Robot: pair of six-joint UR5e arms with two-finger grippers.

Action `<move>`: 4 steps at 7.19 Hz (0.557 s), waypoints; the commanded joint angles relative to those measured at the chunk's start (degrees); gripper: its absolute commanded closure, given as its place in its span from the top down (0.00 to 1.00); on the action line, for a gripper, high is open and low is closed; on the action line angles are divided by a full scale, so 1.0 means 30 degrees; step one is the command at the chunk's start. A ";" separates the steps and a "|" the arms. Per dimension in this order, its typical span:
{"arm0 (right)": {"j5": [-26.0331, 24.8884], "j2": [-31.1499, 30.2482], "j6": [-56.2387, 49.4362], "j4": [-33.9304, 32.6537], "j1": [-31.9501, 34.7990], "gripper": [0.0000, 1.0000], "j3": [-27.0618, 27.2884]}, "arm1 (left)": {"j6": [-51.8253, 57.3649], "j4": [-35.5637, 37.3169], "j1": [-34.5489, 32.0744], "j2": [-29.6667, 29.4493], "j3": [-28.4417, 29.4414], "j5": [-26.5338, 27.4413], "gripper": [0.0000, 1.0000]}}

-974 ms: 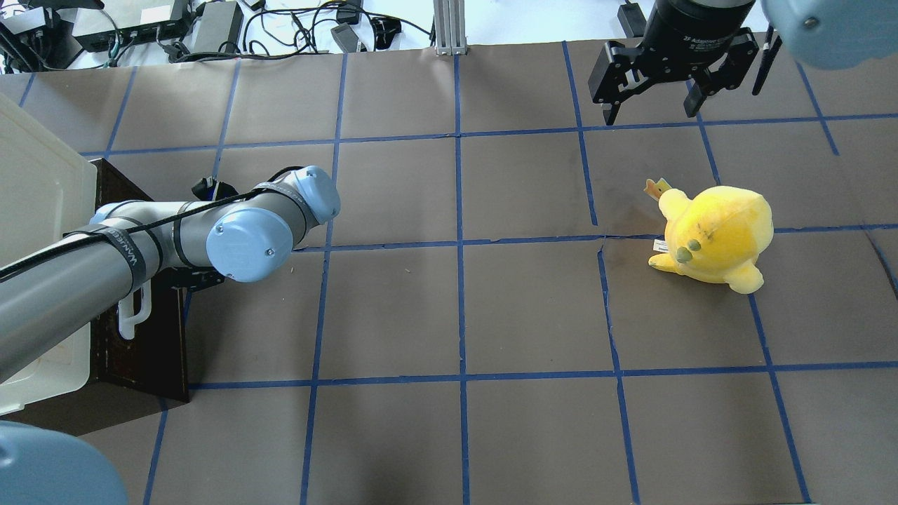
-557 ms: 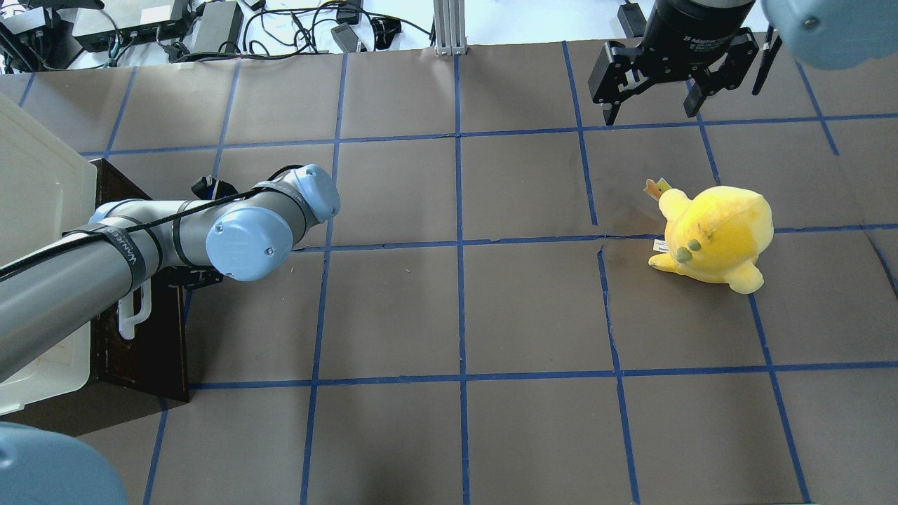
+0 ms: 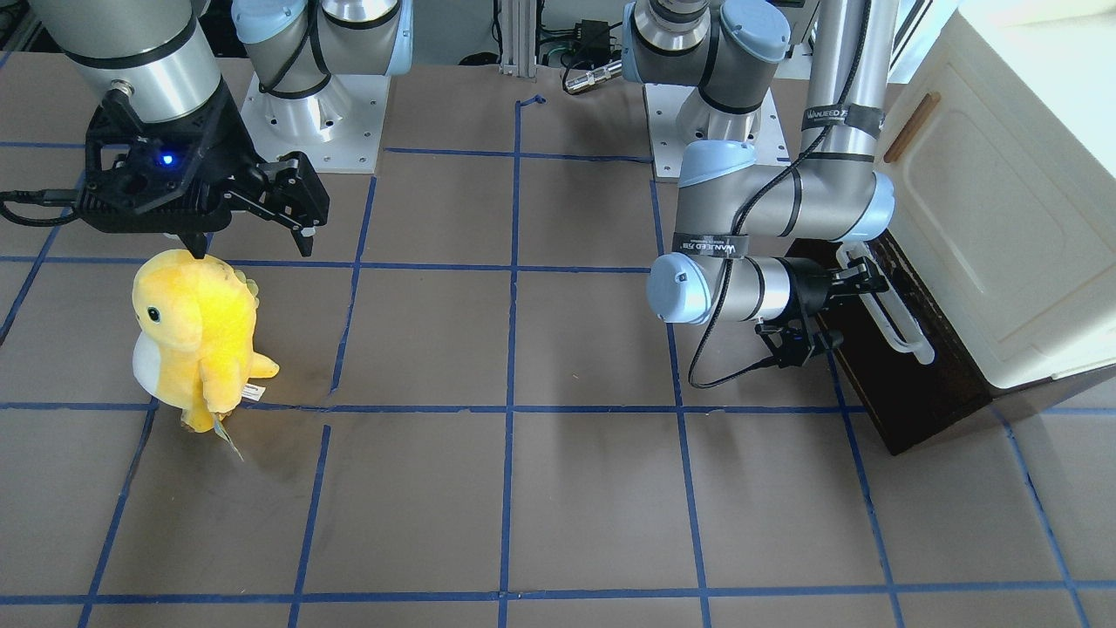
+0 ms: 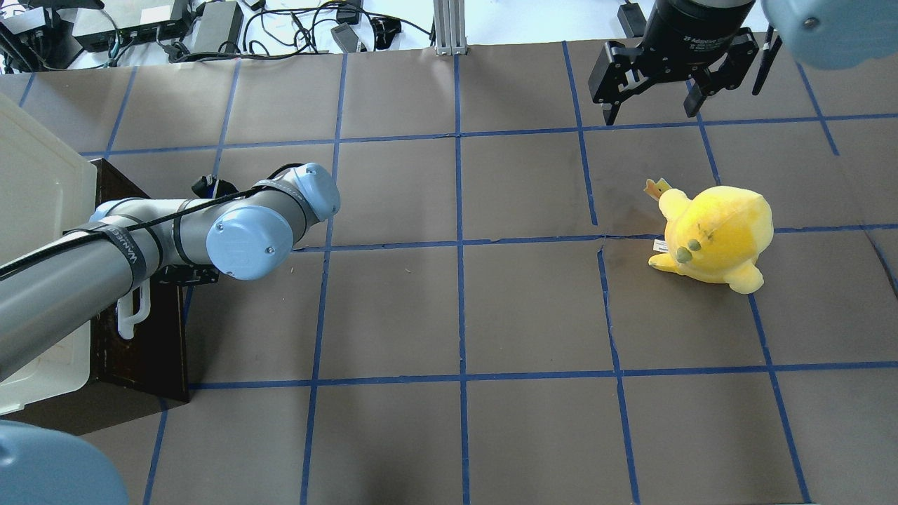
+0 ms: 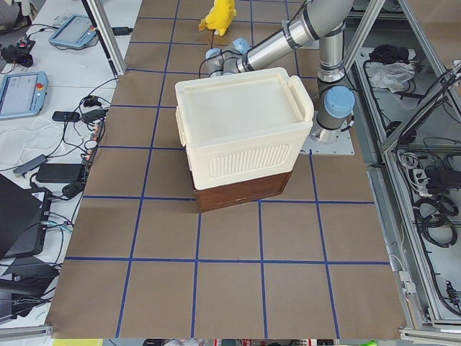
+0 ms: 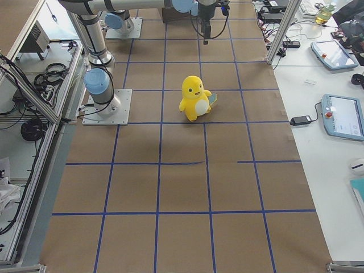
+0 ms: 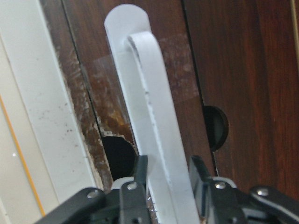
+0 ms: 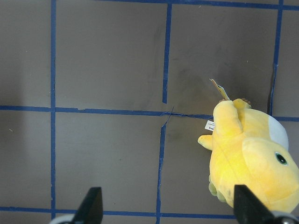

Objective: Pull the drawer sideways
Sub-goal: 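Close the left gripper around the white drawer handle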

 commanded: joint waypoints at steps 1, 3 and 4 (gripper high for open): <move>0.0000 0.0000 0.0005 0.0000 0.0000 1.00 0.0000 | -0.0005 0.0058 -0.0021 -0.0059 0.0025 -0.0139 0.19; 0.0000 0.0000 0.0006 0.0000 0.0000 1.00 0.0000 | 0.0083 0.0175 -0.0050 -0.0030 0.0054 -0.0111 0.12; 0.0000 0.0000 0.0006 0.0000 0.0000 1.00 0.0000 | 0.0083 0.0147 -0.0108 -0.0030 0.0141 -0.0110 0.12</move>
